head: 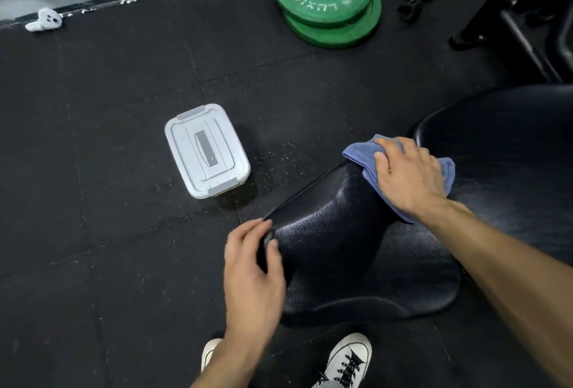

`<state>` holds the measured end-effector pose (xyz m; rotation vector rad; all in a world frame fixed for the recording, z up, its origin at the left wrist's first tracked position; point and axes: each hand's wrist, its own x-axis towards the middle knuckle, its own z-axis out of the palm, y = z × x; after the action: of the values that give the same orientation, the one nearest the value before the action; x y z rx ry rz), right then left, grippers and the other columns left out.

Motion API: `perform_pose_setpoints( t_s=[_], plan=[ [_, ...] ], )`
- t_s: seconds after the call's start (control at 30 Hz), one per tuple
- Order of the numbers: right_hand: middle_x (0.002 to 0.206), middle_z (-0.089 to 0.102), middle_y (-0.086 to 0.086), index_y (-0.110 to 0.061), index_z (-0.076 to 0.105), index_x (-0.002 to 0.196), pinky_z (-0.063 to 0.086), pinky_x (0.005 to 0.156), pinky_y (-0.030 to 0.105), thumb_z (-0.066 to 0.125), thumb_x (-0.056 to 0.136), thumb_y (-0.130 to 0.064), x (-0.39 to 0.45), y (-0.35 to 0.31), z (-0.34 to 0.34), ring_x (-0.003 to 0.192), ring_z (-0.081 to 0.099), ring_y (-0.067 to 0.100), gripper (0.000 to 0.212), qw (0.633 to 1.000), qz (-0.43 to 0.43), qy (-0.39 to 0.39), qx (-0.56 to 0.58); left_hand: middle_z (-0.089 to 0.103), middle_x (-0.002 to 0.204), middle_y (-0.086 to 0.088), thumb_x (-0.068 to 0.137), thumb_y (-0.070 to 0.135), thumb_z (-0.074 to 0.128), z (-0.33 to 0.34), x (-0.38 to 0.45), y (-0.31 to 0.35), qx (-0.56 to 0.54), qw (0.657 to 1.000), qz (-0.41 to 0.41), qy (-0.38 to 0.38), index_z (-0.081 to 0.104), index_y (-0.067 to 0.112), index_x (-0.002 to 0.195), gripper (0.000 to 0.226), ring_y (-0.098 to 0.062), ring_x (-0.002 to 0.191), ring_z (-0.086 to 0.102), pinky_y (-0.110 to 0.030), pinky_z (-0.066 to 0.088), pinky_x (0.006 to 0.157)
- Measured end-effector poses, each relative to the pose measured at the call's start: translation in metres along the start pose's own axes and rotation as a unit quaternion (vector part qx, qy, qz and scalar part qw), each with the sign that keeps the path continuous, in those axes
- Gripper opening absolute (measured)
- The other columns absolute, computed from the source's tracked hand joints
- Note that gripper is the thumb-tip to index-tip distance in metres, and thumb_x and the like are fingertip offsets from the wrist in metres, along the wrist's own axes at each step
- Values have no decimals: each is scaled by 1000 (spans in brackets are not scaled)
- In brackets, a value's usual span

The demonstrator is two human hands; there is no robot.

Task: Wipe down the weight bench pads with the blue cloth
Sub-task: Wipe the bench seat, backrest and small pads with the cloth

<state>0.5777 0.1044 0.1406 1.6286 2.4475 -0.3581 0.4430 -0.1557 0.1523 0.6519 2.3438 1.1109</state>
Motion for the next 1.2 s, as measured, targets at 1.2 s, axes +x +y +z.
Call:
perform_pose_setpoints(
  t_s=[1.2],
  plan=[
    [134, 63, 3, -38, 65, 126, 28, 101, 53, 26, 99, -56, 0, -154, 19, 118, 47, 29, 51, 921, -187, -302, -161, 21, 171, 6, 102, 43, 45, -11, -22, -12, 158, 963, 129, -174, 40, 22, 156, 58, -9, 157, 17, -30, 24, 125]
  ],
)
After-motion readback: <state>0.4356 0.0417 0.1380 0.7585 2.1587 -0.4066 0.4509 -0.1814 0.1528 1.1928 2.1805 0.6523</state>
